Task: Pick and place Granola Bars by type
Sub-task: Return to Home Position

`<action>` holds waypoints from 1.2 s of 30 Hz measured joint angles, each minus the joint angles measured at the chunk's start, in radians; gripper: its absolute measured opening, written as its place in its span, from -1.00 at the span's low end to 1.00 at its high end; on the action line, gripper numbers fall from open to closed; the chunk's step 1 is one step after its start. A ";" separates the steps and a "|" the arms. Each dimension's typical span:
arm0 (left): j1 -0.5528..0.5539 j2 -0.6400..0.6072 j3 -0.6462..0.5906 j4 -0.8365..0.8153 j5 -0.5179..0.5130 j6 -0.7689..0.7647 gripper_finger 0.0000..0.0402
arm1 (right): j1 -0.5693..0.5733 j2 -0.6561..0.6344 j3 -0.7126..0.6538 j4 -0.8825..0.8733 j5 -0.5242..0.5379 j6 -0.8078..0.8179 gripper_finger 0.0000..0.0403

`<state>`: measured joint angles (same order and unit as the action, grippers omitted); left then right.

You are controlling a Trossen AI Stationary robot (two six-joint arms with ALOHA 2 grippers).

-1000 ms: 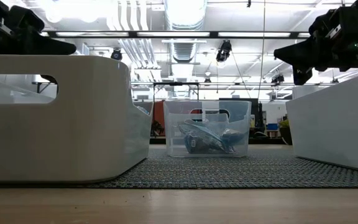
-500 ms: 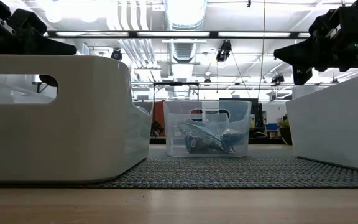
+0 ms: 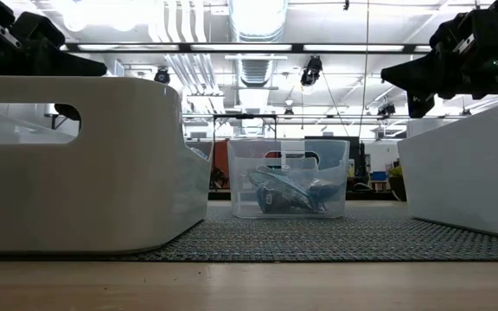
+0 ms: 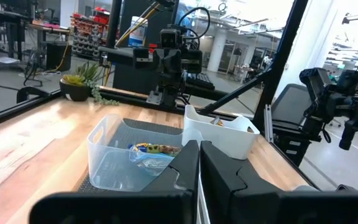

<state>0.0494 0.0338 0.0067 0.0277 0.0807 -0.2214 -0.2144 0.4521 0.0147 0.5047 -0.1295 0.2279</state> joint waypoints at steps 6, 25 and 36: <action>0.000 0.000 0.000 0.002 0.001 0.000 -1.00 | 0.000 0.000 0.000 0.000 0.000 0.000 -0.96; 0.000 0.000 0.000 0.004 0.003 0.001 -1.00 | 0.120 -0.180 0.000 -0.068 -0.001 -0.102 -0.96; 0.000 0.000 0.000 0.003 -0.002 0.001 -1.00 | 0.129 -0.333 -0.004 -0.287 0.293 0.044 -0.96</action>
<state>0.0494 0.0341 0.0067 0.0306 0.0792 -0.2207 -0.0851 0.1194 0.0104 0.2181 0.1633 0.2717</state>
